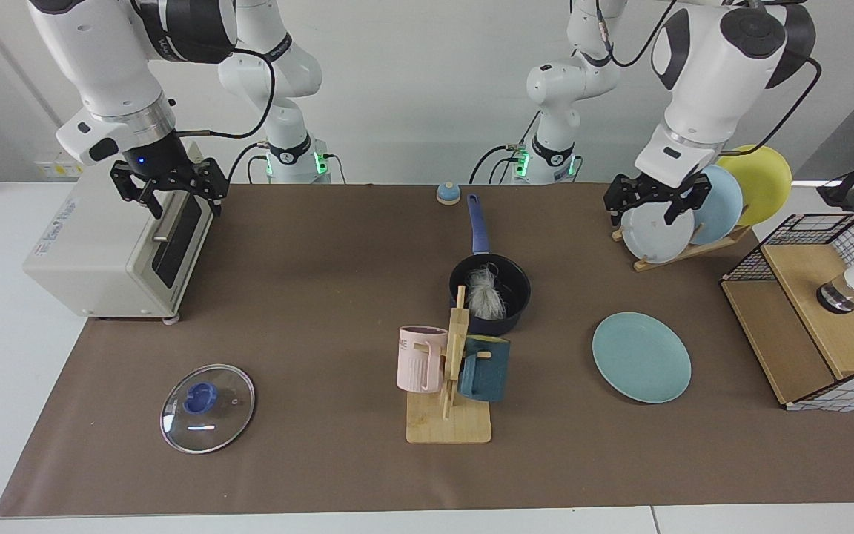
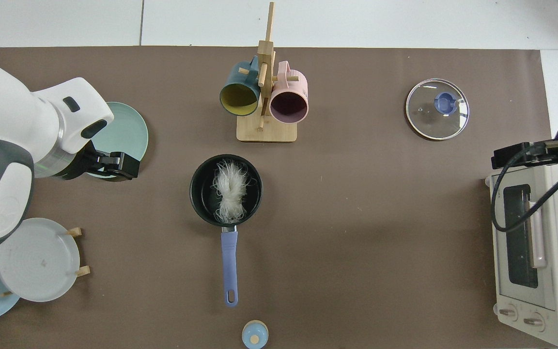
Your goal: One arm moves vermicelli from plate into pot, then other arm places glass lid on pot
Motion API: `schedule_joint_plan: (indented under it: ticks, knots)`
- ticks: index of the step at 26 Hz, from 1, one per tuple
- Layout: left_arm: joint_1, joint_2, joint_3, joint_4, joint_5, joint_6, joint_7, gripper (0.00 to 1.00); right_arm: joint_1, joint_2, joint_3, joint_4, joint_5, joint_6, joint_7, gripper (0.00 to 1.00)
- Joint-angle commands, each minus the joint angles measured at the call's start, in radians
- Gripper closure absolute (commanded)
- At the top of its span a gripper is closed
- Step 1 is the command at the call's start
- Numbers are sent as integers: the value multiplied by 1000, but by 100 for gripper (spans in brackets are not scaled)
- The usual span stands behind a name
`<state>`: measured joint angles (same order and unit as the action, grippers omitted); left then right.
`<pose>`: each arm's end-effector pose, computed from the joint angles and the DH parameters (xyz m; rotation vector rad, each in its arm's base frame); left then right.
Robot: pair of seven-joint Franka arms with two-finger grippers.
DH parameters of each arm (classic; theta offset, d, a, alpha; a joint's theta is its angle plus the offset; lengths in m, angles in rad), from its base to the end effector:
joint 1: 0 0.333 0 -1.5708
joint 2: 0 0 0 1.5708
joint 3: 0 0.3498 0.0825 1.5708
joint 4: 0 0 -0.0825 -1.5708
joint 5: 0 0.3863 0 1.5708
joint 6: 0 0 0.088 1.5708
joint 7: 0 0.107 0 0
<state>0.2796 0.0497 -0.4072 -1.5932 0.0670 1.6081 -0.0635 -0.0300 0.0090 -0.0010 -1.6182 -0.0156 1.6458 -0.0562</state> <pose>0.5710 -0.0602 0.6251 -3.0896 0.1043 0.0403 0.5656 -0.0191 0.6373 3.1248 0.0410 0.0280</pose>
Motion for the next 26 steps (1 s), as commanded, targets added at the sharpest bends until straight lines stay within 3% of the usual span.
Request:
schedule_joint_plan:
  ticks: [1,6,9,13,15,19,26]
  knots:
    - [38,-14,-1,13,4,-13,18,0,-1,-4,0,4,14,-3,-5,0]
    - [20,-11,68,47,4,-4,19,0,-1,-4,0,4,14,-3,-5,0]
    - [-40,-11,155,58,2,-7,31,0,-1,-4,0,4,14,-3,-5,0]
    - [-271,-11,394,65,-9,-2,45,0,-1,-4,0,4,14,-3,-5,0]
    - [-333,-22,474,62,-53,-5,45,0,-1,-4,0,4,14,-3,-5,0]
    - [-336,-51,484,30,-150,-4,57,1,2,-4,1,4,14,-6,-7,0]
    - [-333,-56,492,35,-136,-4,70,0,4,-4,3,4,14,-3,-5,0]
